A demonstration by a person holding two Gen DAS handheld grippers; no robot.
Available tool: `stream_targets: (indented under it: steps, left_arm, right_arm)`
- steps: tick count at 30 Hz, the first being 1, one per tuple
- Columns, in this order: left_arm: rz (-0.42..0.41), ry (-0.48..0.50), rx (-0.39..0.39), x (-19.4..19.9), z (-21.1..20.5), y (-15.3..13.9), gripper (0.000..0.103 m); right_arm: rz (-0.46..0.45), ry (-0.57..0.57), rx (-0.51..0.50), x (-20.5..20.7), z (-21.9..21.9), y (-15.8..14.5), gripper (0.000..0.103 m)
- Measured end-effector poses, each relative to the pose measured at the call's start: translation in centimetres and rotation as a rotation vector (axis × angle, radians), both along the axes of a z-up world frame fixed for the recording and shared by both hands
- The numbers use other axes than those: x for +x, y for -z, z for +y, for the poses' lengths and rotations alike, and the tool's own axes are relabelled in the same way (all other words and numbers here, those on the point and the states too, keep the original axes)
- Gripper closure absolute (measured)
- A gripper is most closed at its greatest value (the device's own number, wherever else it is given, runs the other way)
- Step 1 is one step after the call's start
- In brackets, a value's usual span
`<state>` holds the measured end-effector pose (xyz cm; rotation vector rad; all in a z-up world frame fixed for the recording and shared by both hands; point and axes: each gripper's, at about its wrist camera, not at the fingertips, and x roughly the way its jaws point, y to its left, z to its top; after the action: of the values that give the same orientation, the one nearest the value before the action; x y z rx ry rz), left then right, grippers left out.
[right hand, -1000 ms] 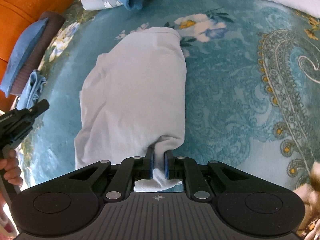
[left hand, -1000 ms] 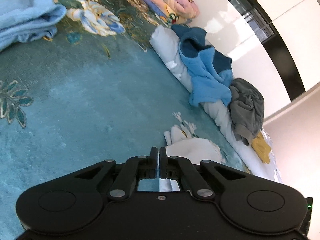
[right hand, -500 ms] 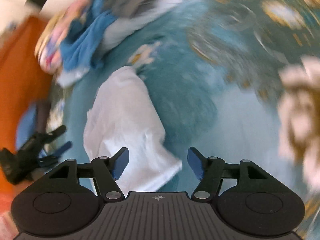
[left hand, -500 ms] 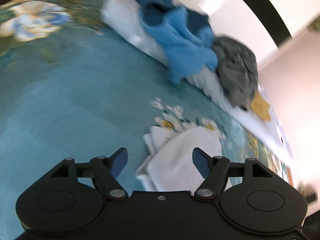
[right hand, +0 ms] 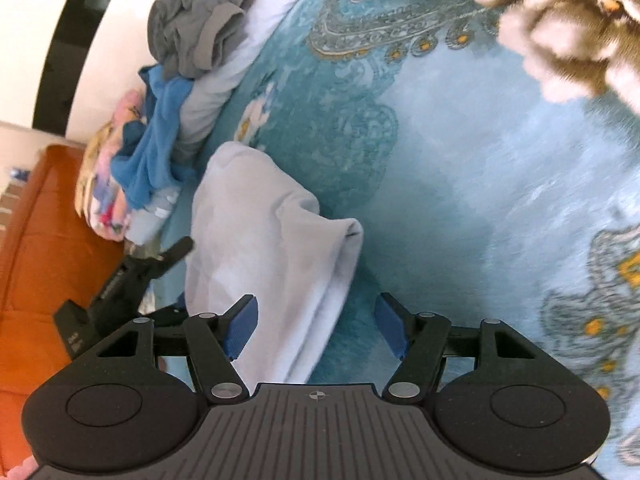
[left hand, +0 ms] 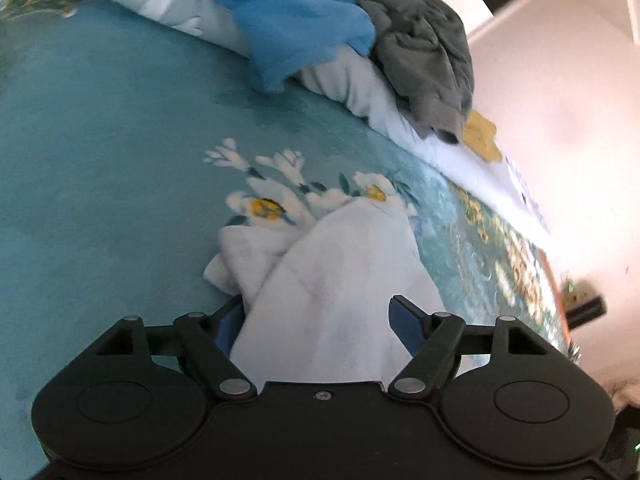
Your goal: Fold clothes
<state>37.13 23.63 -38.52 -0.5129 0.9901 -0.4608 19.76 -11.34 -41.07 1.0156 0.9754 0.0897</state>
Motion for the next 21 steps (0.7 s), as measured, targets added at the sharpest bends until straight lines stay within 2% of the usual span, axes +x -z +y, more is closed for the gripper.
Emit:
stream_targets:
  steps: [3, 4, 6, 7, 10, 12, 13, 14, 21]
  left_arm:
    - [0.004, -0.022, -0.04, 0.3, 0.2, 0.2, 0.031]
    - [0.006, -0.036, -0.057, 0.3, 0.3, 0.2, 0.034]
    - [0.003, -0.045, -0.051, 0.4, 0.1, 0.1, 0.046]
    - [-0.004, -0.043, -0.026, 0.4, -0.2, 0.0, 0.054]
    - [-0.001, -0.05, -0.026, 0.4, -0.4, -0.1, 0.061]
    - [0.001, -0.073, -0.017, 0.4, -0.5, -0.1, 0.076]
    - [0.001, -0.085, -0.006, 0.3, -0.5, -0.2, 0.085]
    - [0.001, -0.097, 0.005, 0.3, -0.6, -0.2, 0.088]
    - [-0.062, -0.162, -0.021, -1.8, -0.7, -2.5, 0.095]
  right_arm:
    - [-0.01, 0.019, 0.021, 0.5, 0.3, 0.2, 0.041]
    - [-0.012, 0.028, 0.028, 0.7, 0.4, 0.2, 0.043]
    - [-0.004, 0.031, 0.039, 1.0, 0.7, 0.3, 0.064]
    - [0.004, 0.031, 0.029, 1.1, 0.8, 0.3, 0.069]
    - [0.018, 0.03, 0.01, 1.4, 1.2, 0.1, 0.077]
    - [0.027, 0.025, 0.012, 1.6, 1.2, 0.0, 0.087]
    - [0.033, 0.019, 0.014, 1.8, 1.2, 0.0, 0.089]
    - [0.038, 0.013, 0.012, 1.9, 1.2, 0.0, 0.092]
    - [0.026, -0.143, -0.081, 4.0, 0.8, -2.2, 0.095]
